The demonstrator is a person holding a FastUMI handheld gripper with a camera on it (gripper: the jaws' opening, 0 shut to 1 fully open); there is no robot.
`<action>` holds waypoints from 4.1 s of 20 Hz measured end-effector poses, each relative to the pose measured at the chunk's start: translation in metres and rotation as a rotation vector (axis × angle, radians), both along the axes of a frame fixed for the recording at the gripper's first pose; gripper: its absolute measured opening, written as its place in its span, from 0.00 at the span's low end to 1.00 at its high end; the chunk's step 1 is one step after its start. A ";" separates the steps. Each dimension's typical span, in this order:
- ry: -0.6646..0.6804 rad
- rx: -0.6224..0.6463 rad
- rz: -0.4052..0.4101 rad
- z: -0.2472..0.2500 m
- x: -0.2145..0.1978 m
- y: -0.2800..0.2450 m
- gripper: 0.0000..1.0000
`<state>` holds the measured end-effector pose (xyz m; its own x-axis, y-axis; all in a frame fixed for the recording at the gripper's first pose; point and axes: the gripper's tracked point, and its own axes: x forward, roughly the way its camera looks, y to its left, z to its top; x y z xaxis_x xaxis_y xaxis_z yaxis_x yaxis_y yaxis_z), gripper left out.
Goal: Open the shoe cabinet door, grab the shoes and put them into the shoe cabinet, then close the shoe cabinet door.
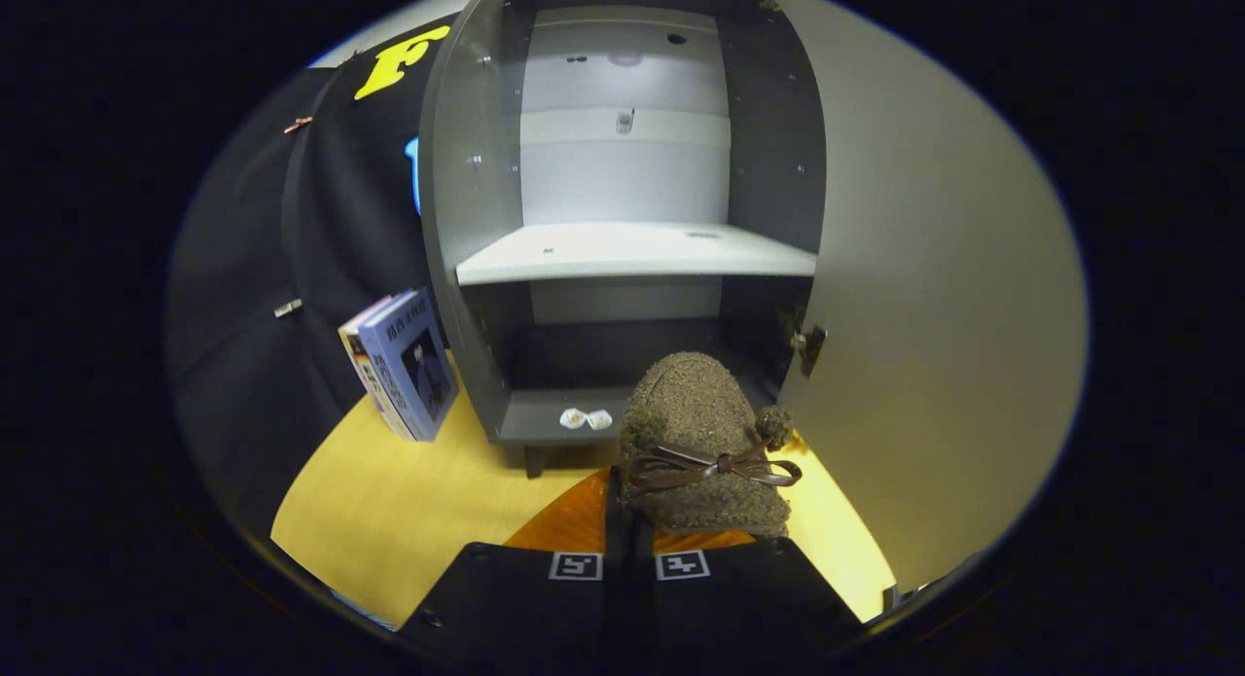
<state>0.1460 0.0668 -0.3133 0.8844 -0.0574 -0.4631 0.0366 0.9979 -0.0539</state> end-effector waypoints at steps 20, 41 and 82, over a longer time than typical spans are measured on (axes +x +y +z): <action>-0.144 0.018 0.054 0.137 0.161 0.018 0.05; -0.038 -0.003 0.007 0.086 0.326 0.008 0.05; -0.274 0.046 -0.020 0.236 0.008 -0.030 0.98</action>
